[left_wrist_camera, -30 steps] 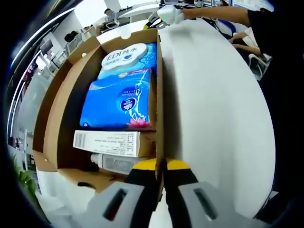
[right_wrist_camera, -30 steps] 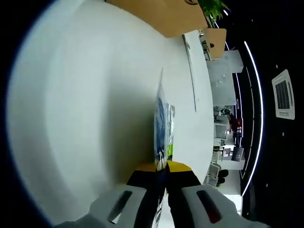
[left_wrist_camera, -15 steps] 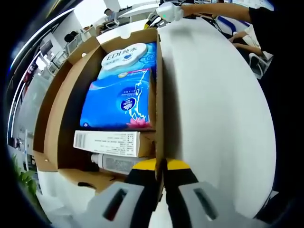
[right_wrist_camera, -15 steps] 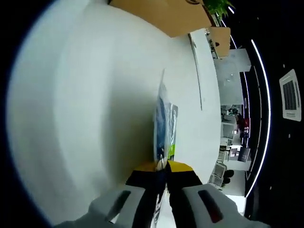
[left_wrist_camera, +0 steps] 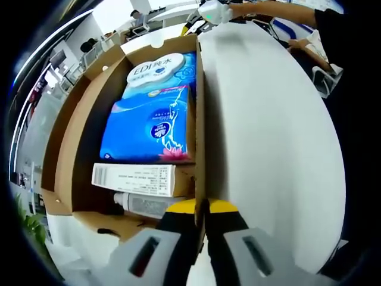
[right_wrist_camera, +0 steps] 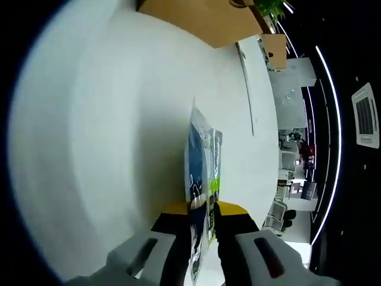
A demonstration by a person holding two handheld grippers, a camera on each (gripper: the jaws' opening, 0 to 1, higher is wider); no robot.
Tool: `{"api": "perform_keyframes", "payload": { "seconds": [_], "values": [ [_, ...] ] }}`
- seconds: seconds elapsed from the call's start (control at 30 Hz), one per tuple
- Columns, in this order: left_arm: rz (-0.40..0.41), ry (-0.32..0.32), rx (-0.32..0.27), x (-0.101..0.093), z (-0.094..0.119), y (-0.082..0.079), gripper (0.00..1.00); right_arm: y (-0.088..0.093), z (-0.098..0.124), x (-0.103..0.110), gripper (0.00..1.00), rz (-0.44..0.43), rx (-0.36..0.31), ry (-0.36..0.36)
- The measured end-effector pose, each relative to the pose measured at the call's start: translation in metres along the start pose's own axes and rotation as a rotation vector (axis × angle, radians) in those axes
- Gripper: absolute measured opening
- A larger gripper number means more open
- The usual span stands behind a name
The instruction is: Operate the shoe box by opening the lid, removing the specified soft item, and placing it in the target area until the item is outside and the box remains undamaged.
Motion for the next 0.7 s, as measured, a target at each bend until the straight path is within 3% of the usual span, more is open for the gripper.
{"api": "perform_keyframes", "payload": {
  "seconds": [0.53,0.7],
  "values": [
    [-0.004,-0.004,0.005,-0.001,0.0,0.001,0.04,-0.005,0.013,0.01,0.06,0.024,-0.015,-0.009],
    [-0.004,-0.007,0.012,0.0,0.0,0.001,0.04,-0.002,0.003,0.008,0.05,0.079,-0.017,-0.038]
  ]
}}
Point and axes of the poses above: the point that each gripper's makers call its tool centre point, and the gripper's own axes: z roughly backward along the fingers, x roughly to its left, y roughly out of its underside, the point moved 2 cm from there along z, roughly backward along the fingers, and after that the axes turned 3 degrees about z, right-handed, at the moved point
